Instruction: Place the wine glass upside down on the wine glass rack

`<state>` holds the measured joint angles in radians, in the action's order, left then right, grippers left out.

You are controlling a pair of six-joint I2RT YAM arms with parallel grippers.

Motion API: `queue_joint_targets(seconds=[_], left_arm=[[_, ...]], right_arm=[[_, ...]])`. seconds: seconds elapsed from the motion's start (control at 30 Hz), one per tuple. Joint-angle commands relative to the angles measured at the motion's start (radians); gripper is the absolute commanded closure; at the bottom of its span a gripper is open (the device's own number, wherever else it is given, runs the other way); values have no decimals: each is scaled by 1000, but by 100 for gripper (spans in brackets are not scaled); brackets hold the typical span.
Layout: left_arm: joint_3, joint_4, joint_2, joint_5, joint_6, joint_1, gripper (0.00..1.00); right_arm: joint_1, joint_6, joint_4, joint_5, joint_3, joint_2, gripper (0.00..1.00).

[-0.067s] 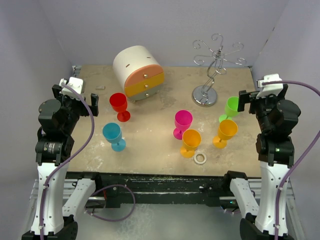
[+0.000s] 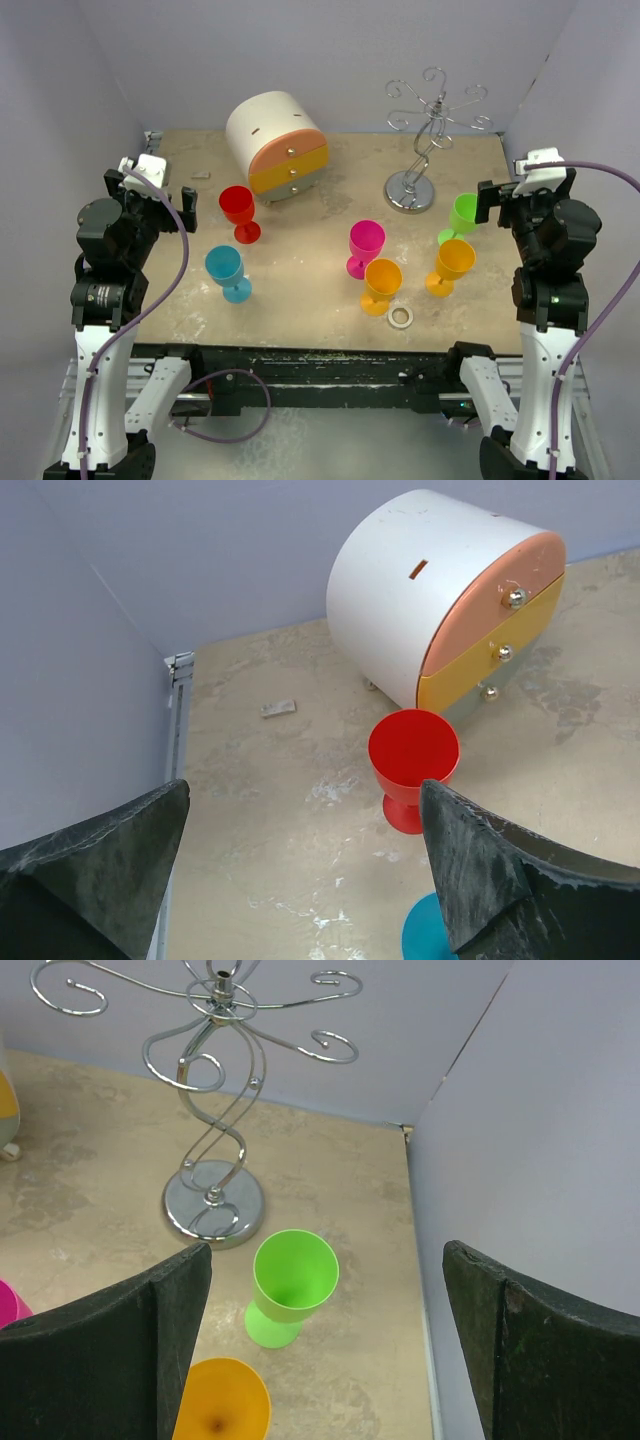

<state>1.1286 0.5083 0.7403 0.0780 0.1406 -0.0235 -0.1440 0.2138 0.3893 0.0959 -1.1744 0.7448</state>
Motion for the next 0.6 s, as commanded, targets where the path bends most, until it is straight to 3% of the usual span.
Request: queue_joint_targets(seconds=[0.0,0.4,0.57], left_arm=[[3,-64,-1,23,-17,10,1],[16,-66,-12,33,-35,11,1],[22,-61,-8,44,-25,11,1]], right_arm=[[4,4,-50,0,-46,-1,0],[5,19,-34,14,-67,-6,0],[4,64,4,154,-112,15,0]])
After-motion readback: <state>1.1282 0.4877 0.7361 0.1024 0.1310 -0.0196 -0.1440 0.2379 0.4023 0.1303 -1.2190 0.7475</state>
